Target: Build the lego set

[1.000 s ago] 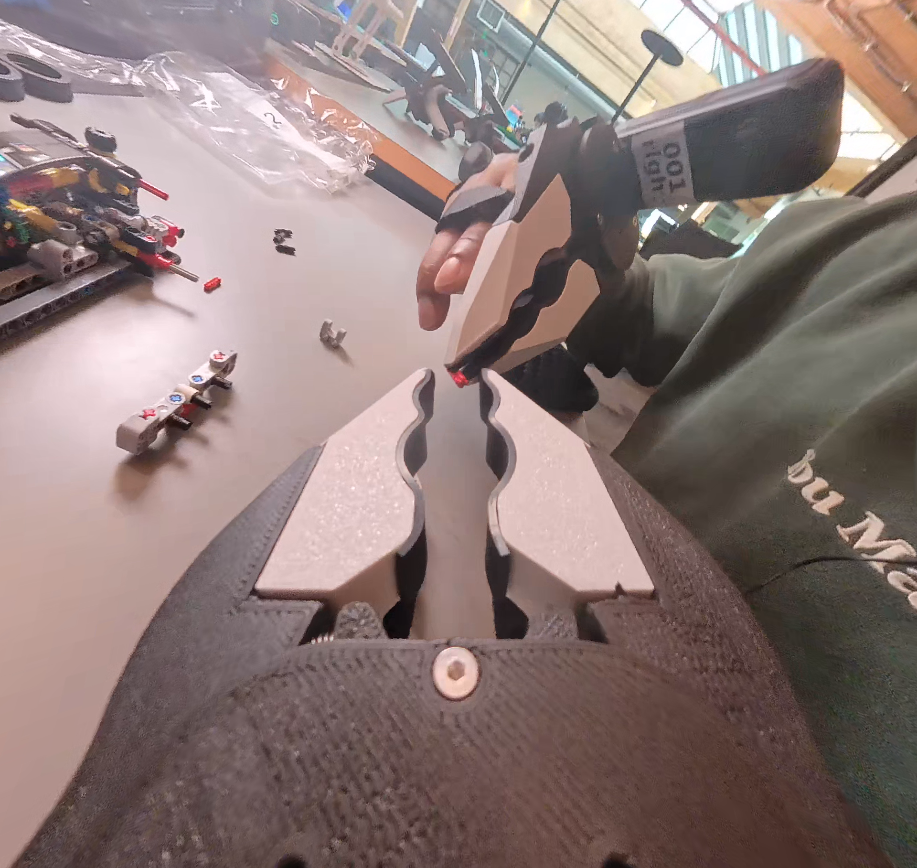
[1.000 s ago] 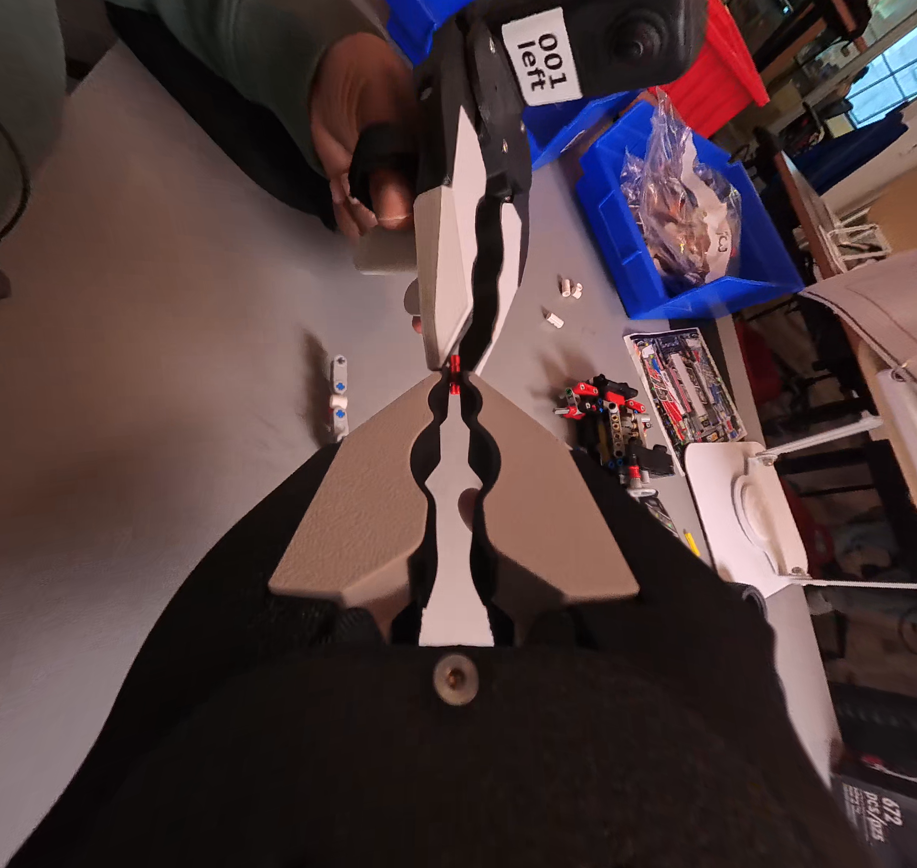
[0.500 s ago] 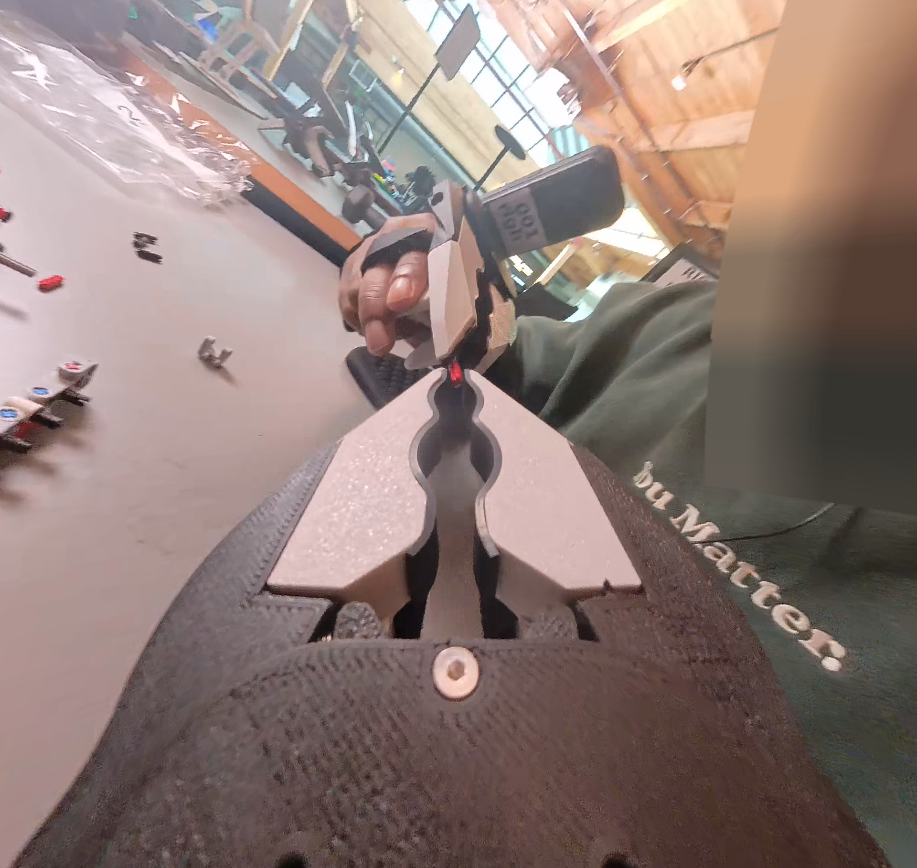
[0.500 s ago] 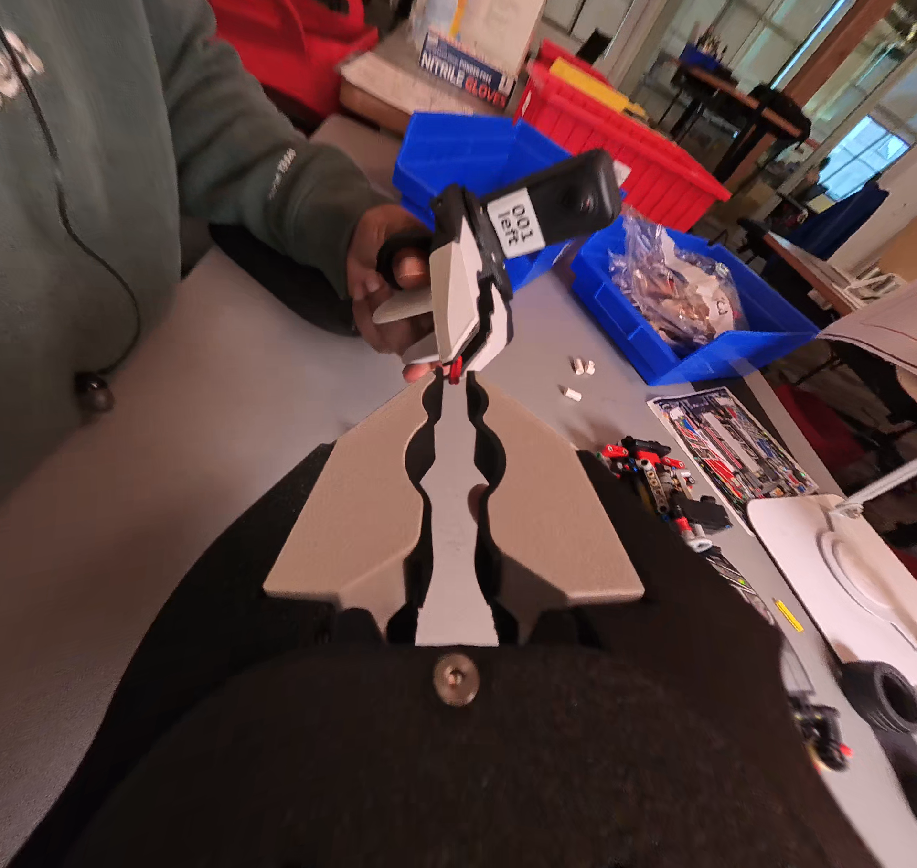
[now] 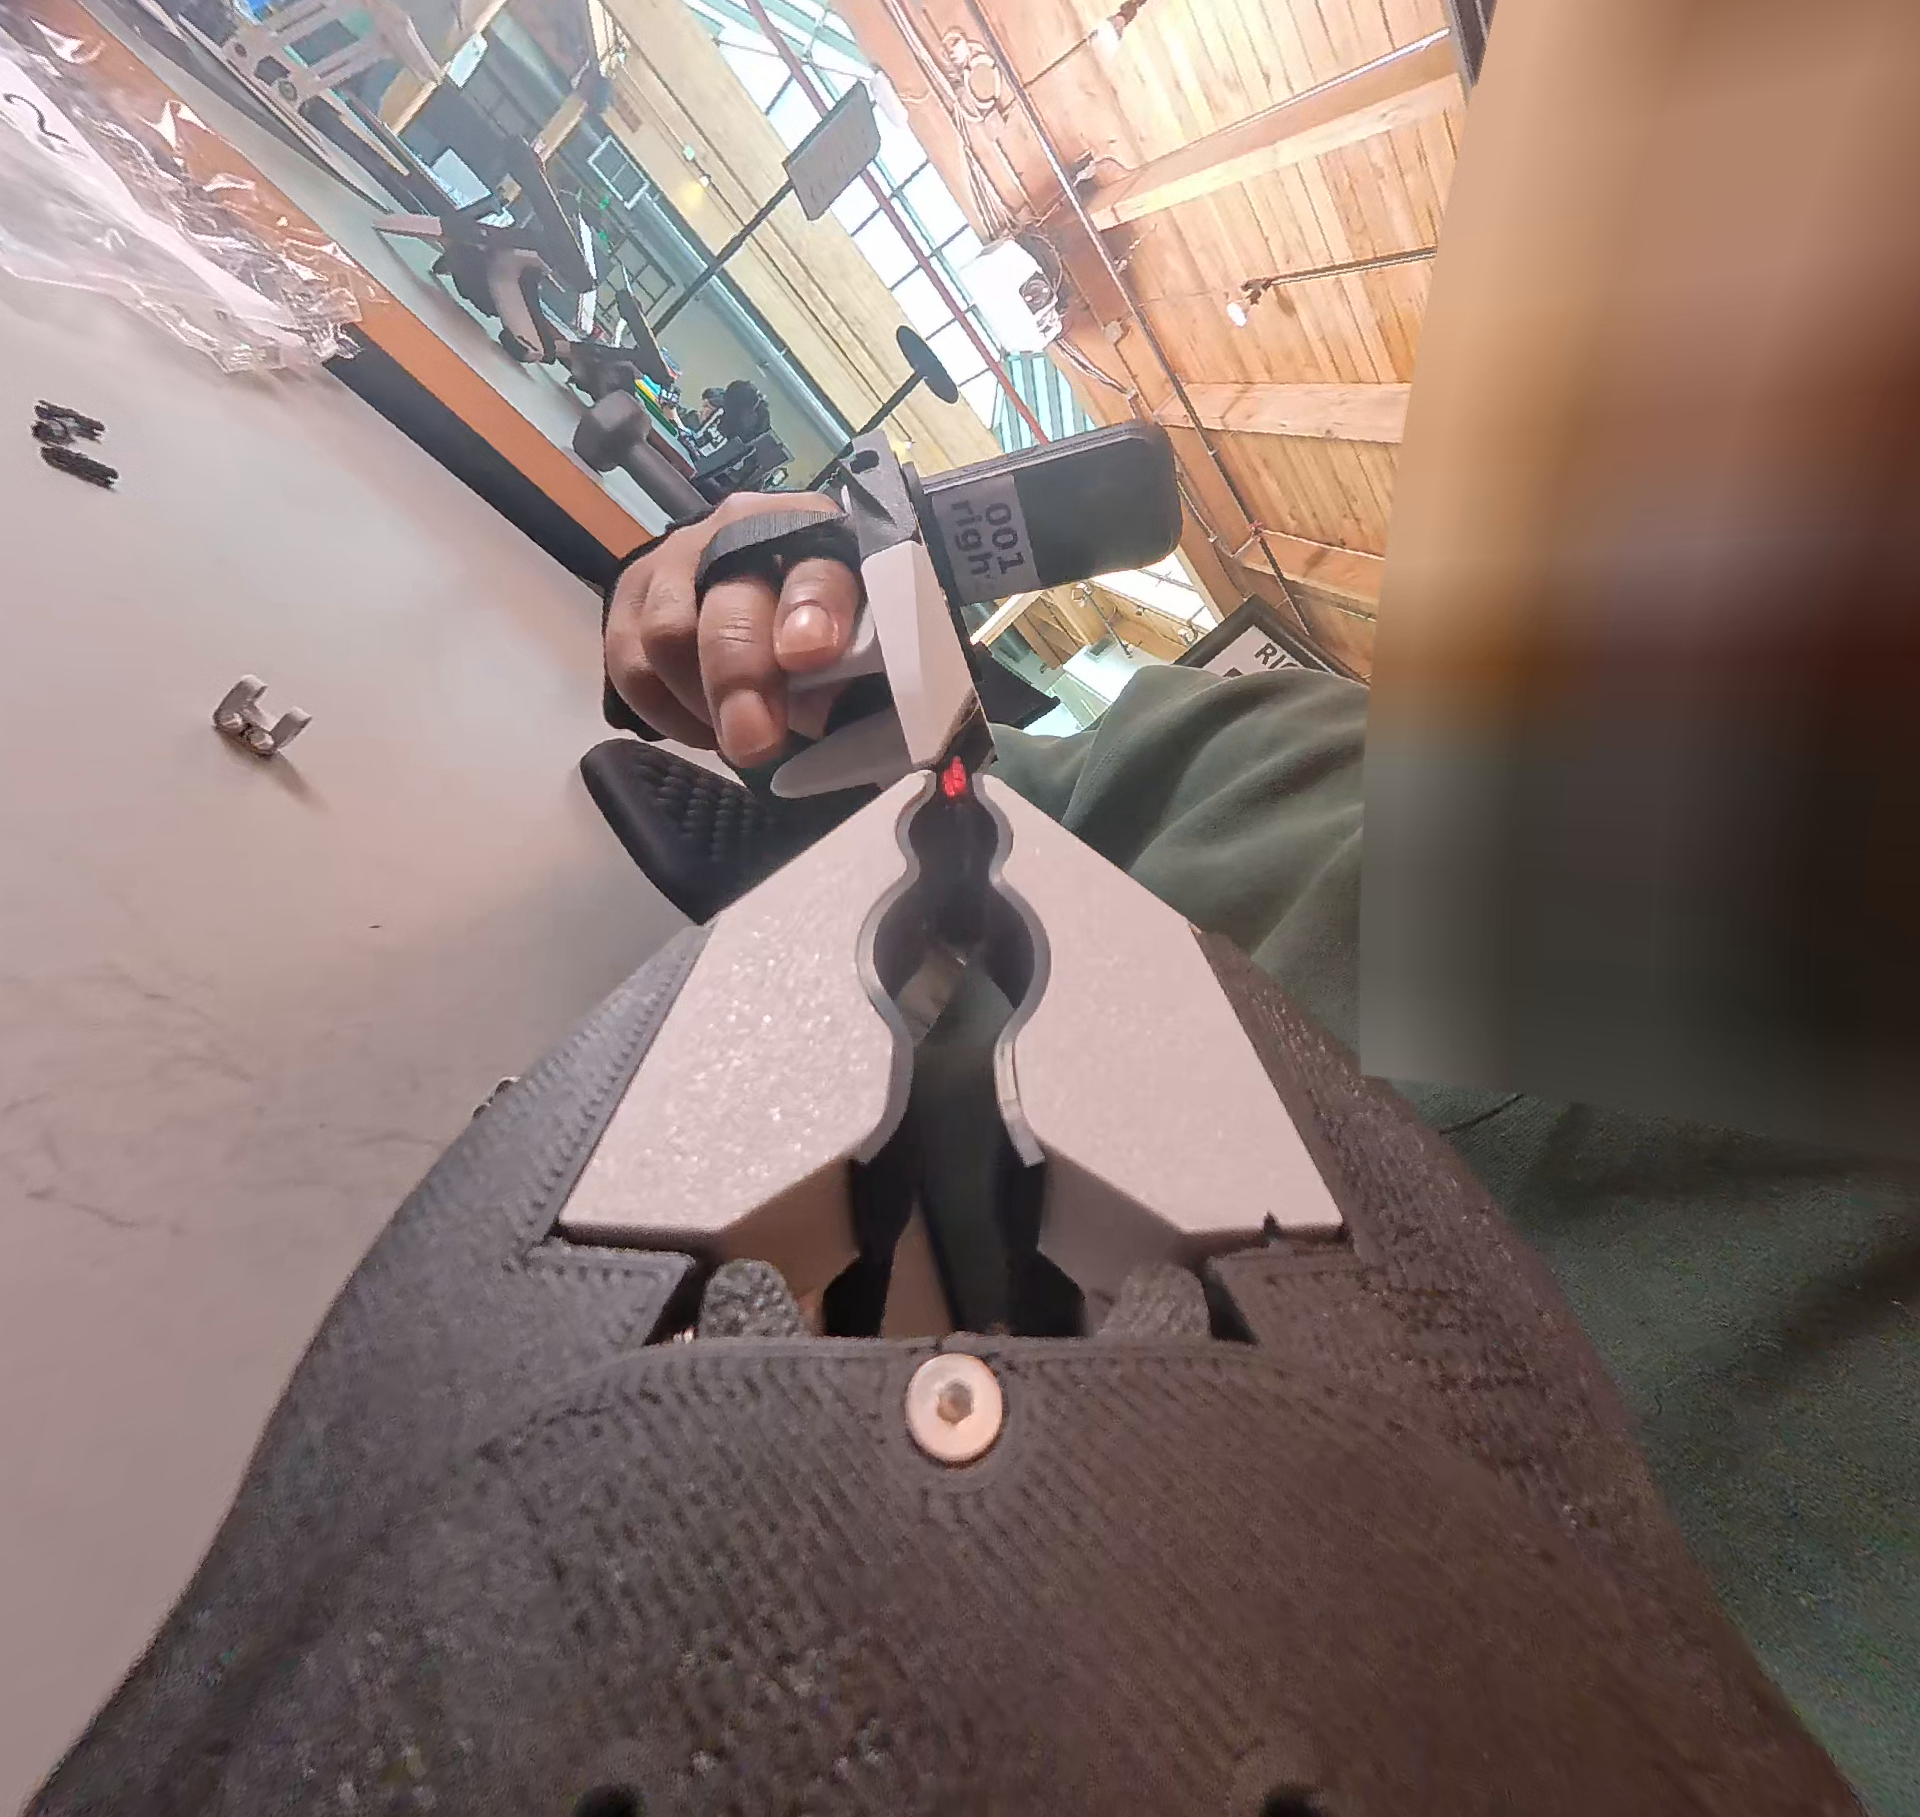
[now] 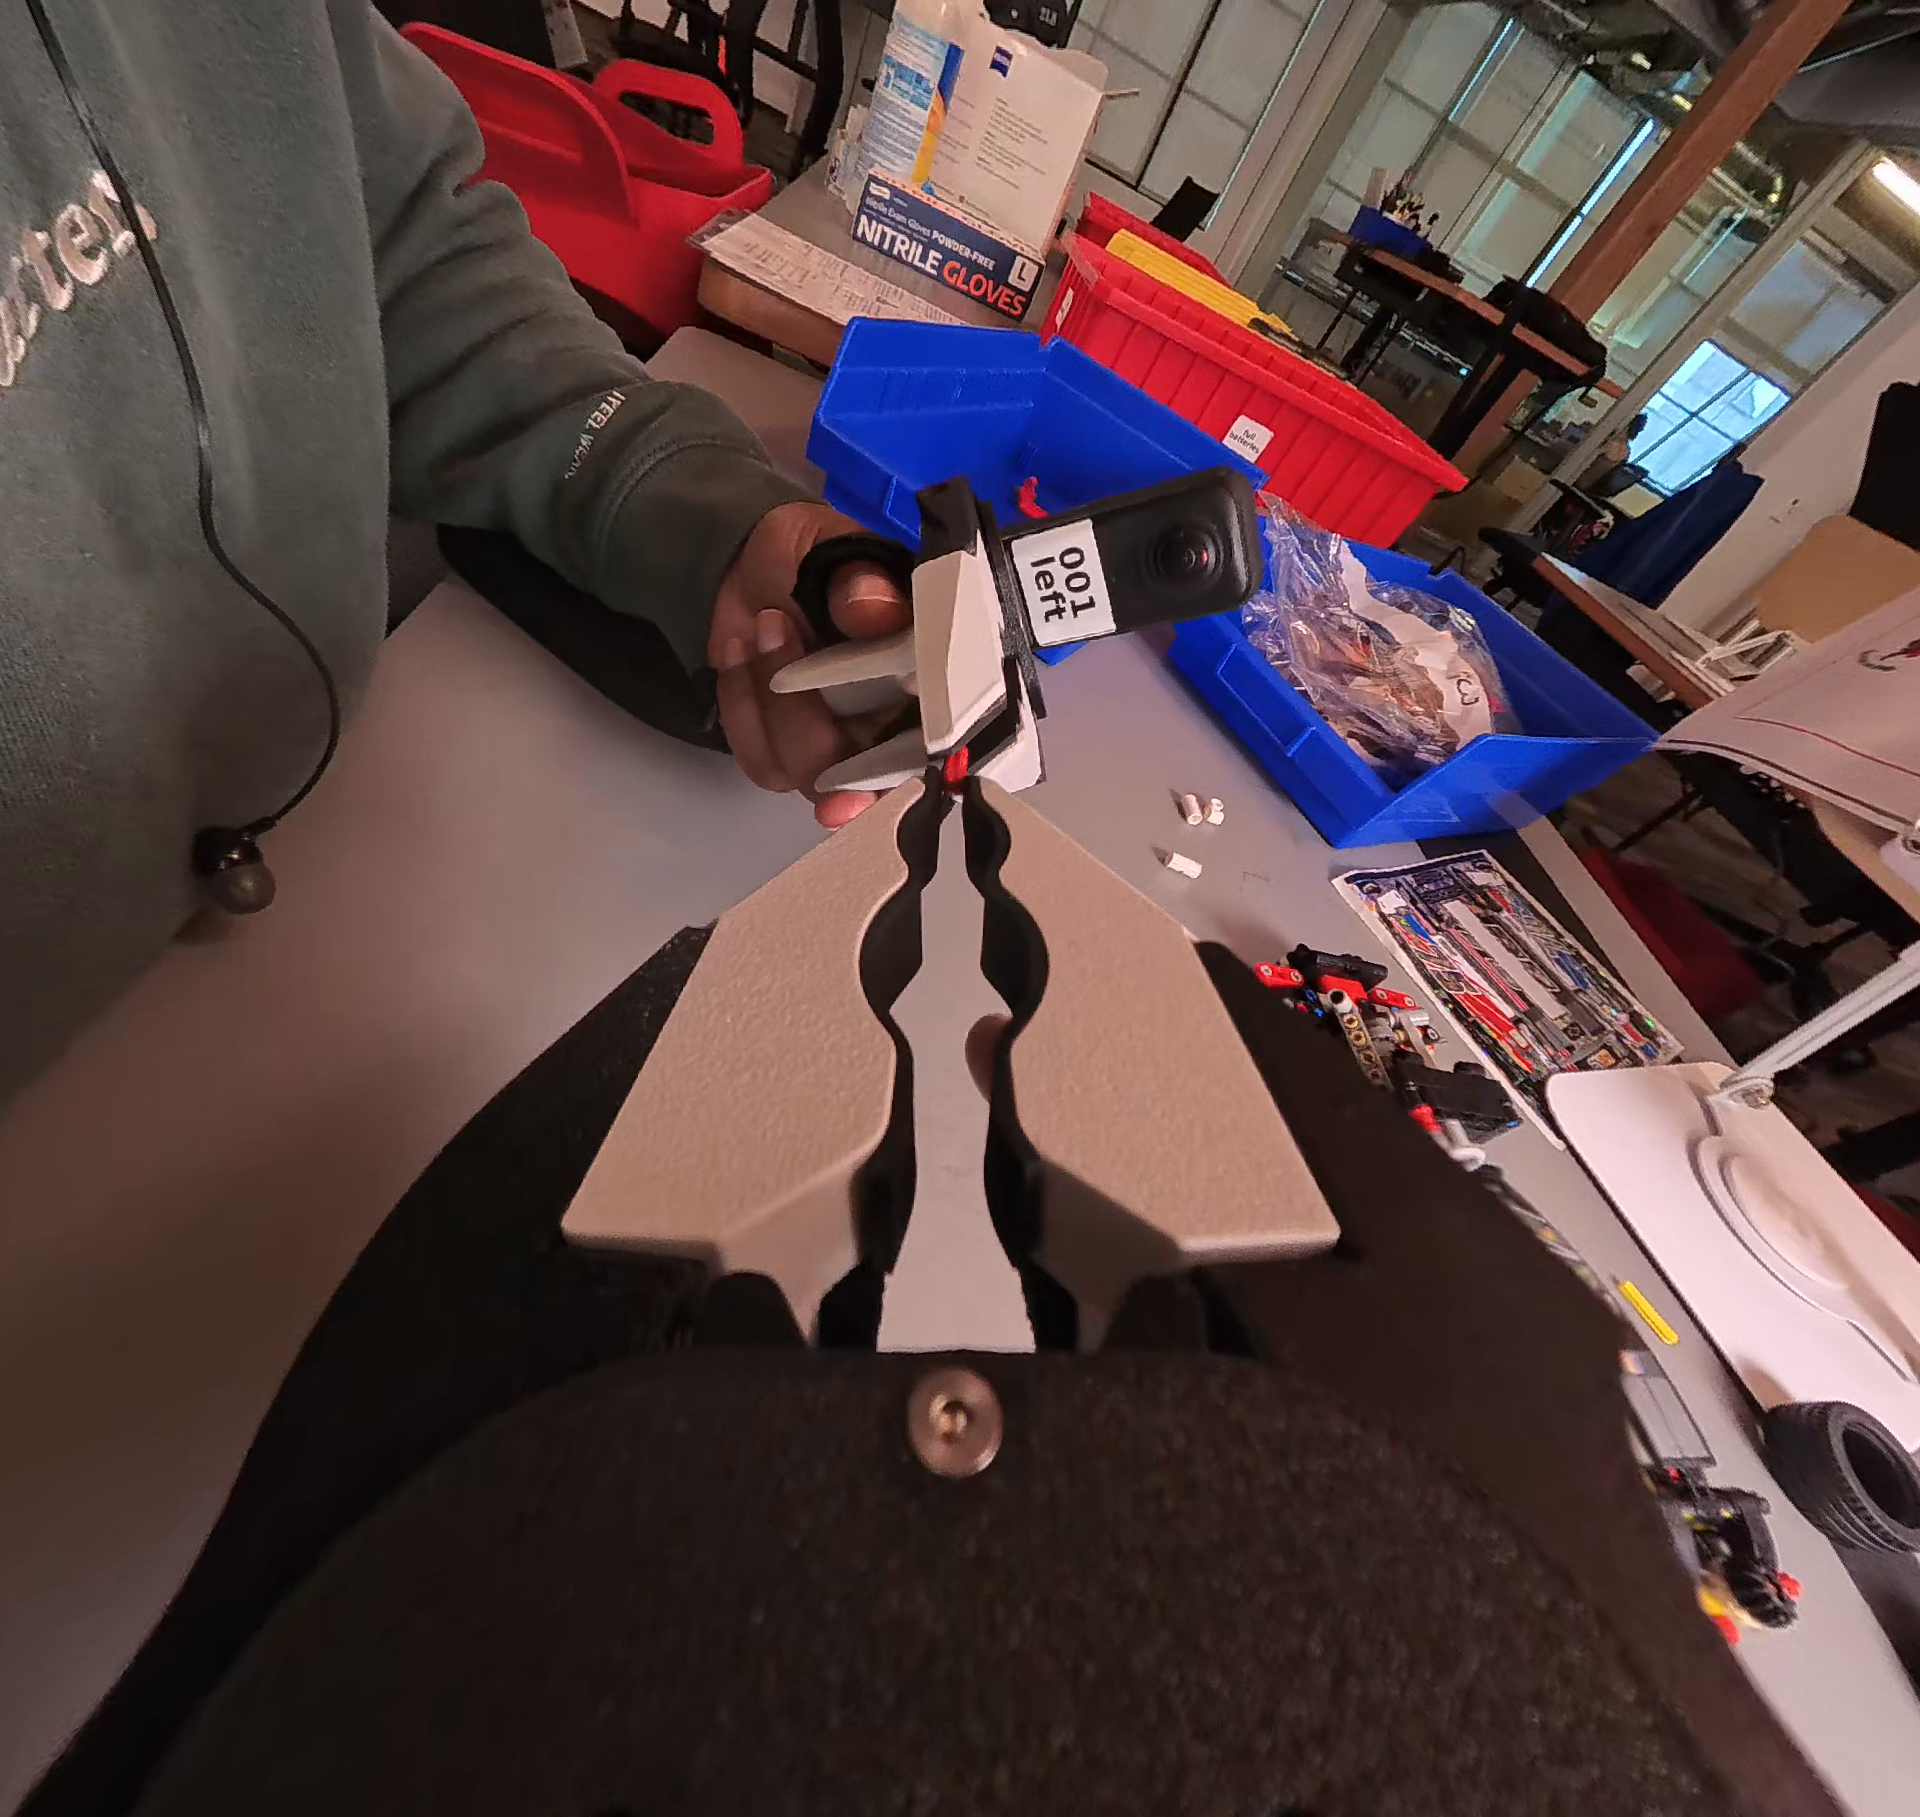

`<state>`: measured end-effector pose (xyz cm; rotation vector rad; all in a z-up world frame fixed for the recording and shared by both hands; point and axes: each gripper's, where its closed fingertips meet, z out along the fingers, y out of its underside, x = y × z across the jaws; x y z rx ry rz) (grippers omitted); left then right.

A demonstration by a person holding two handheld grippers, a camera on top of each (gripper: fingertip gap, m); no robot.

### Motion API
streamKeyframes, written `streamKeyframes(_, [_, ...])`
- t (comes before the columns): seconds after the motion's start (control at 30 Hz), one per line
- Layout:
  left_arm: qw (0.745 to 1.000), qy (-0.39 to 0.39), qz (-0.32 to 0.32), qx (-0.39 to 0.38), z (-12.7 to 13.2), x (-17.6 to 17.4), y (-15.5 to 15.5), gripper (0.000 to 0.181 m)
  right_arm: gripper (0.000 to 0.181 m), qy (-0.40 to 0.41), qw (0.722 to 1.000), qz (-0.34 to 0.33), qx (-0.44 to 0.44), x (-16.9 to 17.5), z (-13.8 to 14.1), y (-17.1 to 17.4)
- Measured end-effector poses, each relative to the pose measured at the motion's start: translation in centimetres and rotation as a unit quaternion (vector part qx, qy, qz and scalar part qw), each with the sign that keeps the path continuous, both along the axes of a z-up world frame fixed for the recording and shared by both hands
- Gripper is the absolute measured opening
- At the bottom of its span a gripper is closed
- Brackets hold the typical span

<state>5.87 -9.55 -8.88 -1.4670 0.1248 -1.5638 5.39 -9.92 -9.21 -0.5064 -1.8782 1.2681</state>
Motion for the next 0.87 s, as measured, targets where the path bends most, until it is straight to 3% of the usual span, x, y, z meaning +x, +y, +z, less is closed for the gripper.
streamKeyframes(0.03, [1.0,0.008,0.004,0.0,-0.1,0.0,0.1,0.001,0.002,-0.006,1.0,0.0,-0.003,0.0,-0.1,0.1])
streamKeyframes(0.1, [0.999,0.048,0.018,0.009,-0.6,-0.1,0.2,0.002,0.002,-0.02,1.0,-0.001,-0.012,0.0,-0.4,0.3])
streamKeyframes(0.17, [0.989,0.139,0.04,0.019,-1.9,-0.4,0.4,0.016,0.002,-0.042,0.999,-0.004,-0.015,0.1,-1.0,0.8])
streamKeyframes(0.3, [0.932,0.36,0.047,0.019,-6.6,-1.7,-0.3,0.028,0.002,-0.121,0.992,-0.021,0.003,0.6,-4.0,2.6])
streamKeyframes(0.37, [0.906,0.423,0.028,0.002,-8.7,-2.0,-0.9,0.031,0.002,-0.171,0.985,-0.022,0.018,1.1,-6.1,3.1])
streamKeyframes(0.57, [0.861,0.508,-0.013,-0.028,-11.6,-1.9,-2.0,0.025,0.002,-0.253,0.966,-0.016,0.054,1.6,-10.4,3.5])
streamKeyframes(0.7, [0.832,0.552,-0.033,-0.041,-13.1,-1.7,-2.6,0.022,0.002,-0.268,0.961,-0.01,0.071,1.1,-11.3,3.6])
streamKeyframes(0.87, [0.823,0.566,-0.034,-0.04,-13.3,-1.4,-2.9,0.016,0.002,-0.274,0.958,0.005,0.09,0.6,-11.7,3.4])
